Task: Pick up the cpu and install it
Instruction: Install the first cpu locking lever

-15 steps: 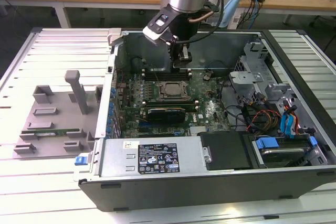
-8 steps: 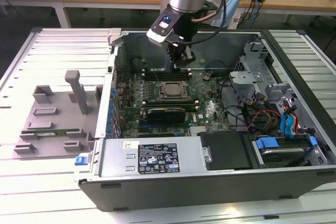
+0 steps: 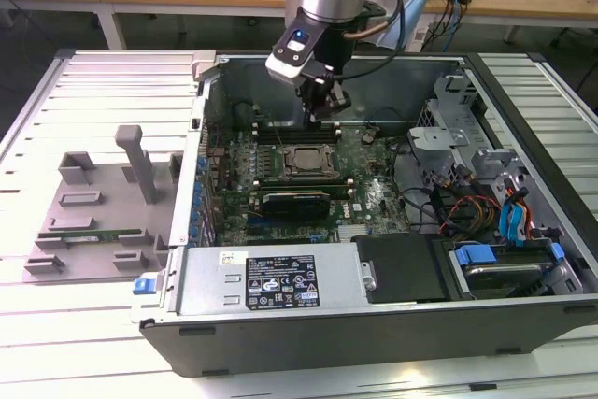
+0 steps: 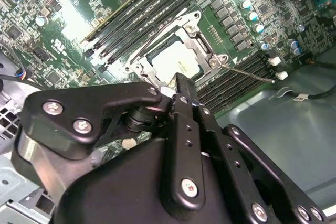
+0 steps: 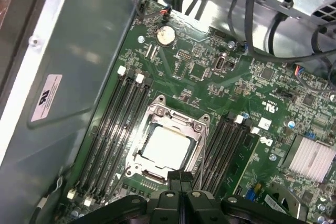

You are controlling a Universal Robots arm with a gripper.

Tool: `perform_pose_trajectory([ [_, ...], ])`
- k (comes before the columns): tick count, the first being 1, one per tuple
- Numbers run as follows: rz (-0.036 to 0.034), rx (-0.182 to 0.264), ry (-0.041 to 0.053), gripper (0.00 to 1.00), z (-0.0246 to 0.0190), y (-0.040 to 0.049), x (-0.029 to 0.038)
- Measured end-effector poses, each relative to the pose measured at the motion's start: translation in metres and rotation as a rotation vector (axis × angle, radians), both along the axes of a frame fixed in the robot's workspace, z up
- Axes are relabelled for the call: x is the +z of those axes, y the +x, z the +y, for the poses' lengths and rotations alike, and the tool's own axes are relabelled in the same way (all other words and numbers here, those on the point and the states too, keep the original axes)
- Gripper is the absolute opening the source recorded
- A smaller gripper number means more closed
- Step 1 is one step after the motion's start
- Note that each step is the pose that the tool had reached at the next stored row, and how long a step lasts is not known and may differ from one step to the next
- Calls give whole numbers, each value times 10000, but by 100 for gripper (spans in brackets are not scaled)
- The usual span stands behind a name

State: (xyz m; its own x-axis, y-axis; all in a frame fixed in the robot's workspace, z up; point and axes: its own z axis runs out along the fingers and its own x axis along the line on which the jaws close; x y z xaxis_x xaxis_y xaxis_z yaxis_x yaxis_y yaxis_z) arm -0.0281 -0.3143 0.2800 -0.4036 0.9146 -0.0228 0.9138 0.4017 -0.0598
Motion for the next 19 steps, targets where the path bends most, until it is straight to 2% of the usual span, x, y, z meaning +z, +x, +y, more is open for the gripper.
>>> perform_pose_trajectory([
  [5,0,844,0,11,0,0,0],
  [9,0,1315,0,11,0,0,0],
  [11,0,1736,0,11,0,0,0],
  [13,0,1905,-1,11,0,0,0],
  [14,0,2209,0,11,0,0,0],
  [19,0,3030,0,11,0,0,0],
])
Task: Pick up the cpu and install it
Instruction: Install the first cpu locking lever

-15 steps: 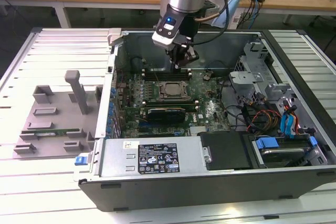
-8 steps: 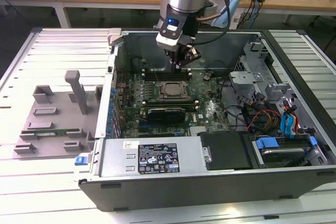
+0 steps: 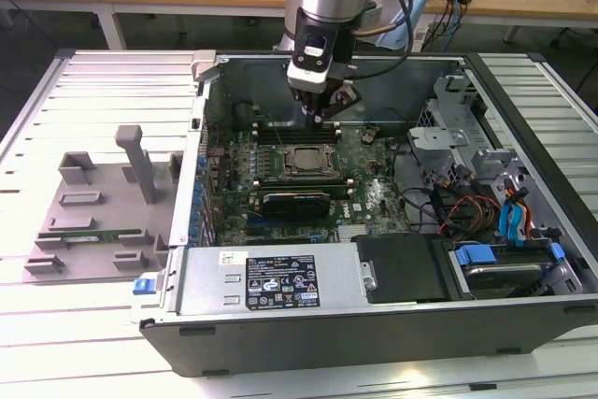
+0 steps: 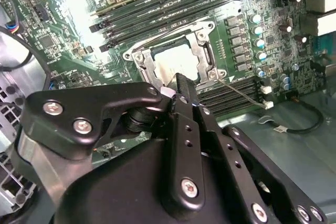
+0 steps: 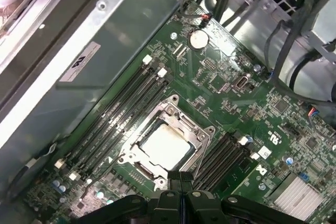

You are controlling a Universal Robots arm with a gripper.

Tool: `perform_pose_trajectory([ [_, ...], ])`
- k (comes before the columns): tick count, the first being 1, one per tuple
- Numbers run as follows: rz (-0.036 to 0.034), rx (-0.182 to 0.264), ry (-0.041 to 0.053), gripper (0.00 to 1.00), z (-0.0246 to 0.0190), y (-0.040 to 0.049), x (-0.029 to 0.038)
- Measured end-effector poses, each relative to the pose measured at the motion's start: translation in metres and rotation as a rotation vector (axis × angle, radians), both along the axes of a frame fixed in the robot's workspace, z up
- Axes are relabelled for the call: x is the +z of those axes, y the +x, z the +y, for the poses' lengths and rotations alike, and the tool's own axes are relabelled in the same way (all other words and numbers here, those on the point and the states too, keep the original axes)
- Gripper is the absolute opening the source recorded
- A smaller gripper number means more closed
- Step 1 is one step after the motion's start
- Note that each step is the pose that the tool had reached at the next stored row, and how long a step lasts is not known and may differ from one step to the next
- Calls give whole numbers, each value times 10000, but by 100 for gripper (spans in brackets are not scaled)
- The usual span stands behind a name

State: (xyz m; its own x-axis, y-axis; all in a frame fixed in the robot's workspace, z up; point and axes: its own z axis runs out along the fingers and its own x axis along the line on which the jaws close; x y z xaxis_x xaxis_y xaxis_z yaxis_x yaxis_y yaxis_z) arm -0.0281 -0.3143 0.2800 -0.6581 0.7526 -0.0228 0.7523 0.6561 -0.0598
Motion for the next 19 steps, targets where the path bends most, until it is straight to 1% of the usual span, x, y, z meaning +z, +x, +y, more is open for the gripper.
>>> perform_pose_trajectory([
  [2,0,471,0,11,0,0,0],
  [7,0,1188,0,11,0,0,0],
  [8,0,1497,0,11,0,0,0],
  [10,0,1818,0,11,0,0,0],
  [15,-1,2505,1,11,0,0,0],
  [19,0,2832,0,11,0,0,0],
])
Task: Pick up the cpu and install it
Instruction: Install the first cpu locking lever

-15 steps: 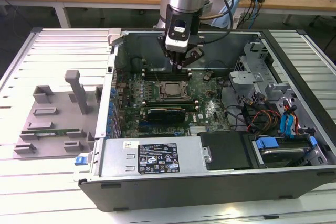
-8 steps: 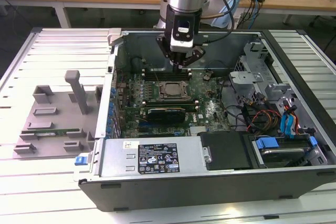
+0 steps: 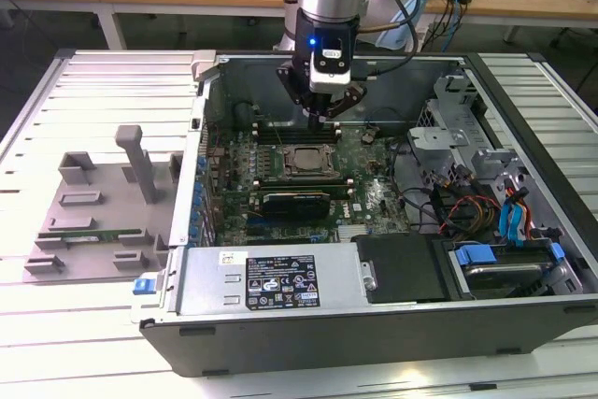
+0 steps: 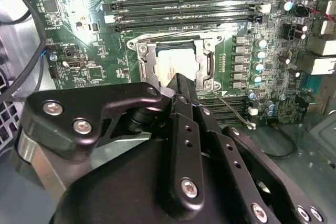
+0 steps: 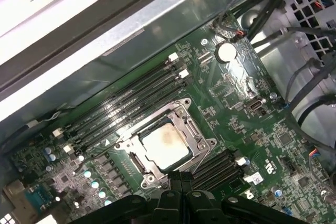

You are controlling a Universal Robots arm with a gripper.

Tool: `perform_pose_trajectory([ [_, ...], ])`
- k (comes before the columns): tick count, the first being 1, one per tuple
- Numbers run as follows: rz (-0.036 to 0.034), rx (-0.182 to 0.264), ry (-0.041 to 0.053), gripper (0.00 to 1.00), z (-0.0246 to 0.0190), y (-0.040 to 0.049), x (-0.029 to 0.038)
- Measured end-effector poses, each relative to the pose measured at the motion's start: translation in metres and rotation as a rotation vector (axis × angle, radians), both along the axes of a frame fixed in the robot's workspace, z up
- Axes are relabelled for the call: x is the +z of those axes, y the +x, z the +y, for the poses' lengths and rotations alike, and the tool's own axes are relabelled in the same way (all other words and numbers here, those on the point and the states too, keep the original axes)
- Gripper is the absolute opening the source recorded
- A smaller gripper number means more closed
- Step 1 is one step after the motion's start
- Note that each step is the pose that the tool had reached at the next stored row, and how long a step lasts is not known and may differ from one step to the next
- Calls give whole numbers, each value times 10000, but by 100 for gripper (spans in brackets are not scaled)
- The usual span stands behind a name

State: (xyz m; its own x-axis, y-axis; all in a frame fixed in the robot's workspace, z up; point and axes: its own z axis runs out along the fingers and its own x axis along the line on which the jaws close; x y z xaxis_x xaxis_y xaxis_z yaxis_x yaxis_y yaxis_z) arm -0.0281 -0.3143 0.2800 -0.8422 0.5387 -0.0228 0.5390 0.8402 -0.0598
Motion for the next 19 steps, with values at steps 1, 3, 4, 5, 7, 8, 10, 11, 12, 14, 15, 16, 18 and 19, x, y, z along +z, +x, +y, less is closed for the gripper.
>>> perform_pose_trajectory([
  [1,0,229,0,11,0,0,0],
  [3,0,480,0,11,0,0,0],
  [4,0,644,0,11,0,0,0],
  [5,0,706,0,11,0,0,0],
  [7,0,894,0,11,0,0,0],
  [8,-1,1035,0,11,0,0,0],
  [10,0,1304,0,11,0,0,0],
  [11,0,1362,0,11,0,0,0],
  [12,0,1410,0,11,0,0,0],
  [14,0,1633,0,11,0,0,0],
  [15,0,1718,0,11,0,0,0],
  [16,-1,1819,0,11,0,0,0],
  [18,0,2033,0,11,0,0,0],
  [19,-1,2147,0,11,0,0,0],
])
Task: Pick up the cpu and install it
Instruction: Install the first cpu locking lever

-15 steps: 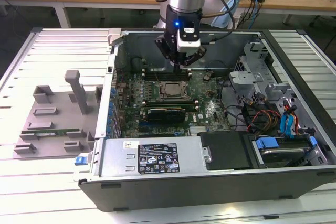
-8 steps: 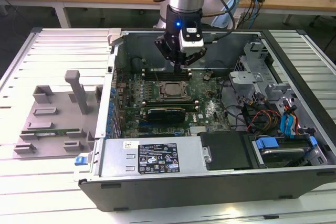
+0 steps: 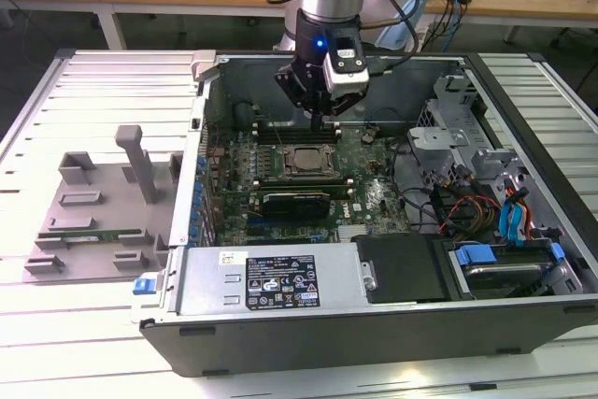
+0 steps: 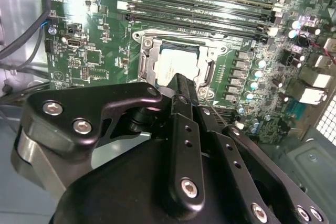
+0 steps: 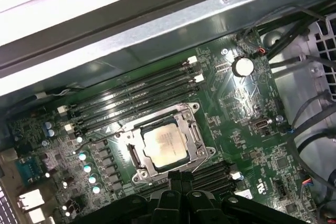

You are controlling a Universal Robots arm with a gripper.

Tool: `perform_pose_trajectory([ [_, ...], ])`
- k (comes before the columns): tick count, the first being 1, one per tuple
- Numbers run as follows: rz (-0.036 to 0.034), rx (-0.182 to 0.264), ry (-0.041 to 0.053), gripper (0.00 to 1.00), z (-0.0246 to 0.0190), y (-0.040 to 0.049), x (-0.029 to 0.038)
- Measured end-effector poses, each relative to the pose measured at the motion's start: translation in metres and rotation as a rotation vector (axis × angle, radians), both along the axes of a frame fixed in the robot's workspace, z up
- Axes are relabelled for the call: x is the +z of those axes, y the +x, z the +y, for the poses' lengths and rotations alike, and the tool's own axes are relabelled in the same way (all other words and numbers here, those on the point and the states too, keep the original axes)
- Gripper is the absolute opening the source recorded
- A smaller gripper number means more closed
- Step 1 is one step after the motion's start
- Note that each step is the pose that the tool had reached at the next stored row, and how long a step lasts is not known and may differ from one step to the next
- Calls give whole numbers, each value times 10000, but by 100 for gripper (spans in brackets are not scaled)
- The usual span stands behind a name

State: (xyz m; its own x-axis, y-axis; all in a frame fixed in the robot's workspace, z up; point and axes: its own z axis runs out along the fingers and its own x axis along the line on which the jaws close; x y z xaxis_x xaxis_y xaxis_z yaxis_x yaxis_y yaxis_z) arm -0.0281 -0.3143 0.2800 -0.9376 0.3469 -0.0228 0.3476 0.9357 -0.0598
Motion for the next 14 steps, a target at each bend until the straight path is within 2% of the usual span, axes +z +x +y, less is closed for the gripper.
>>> perform_pose_trajectory([
  [14,0,1345,0,11,0,0,0],
])
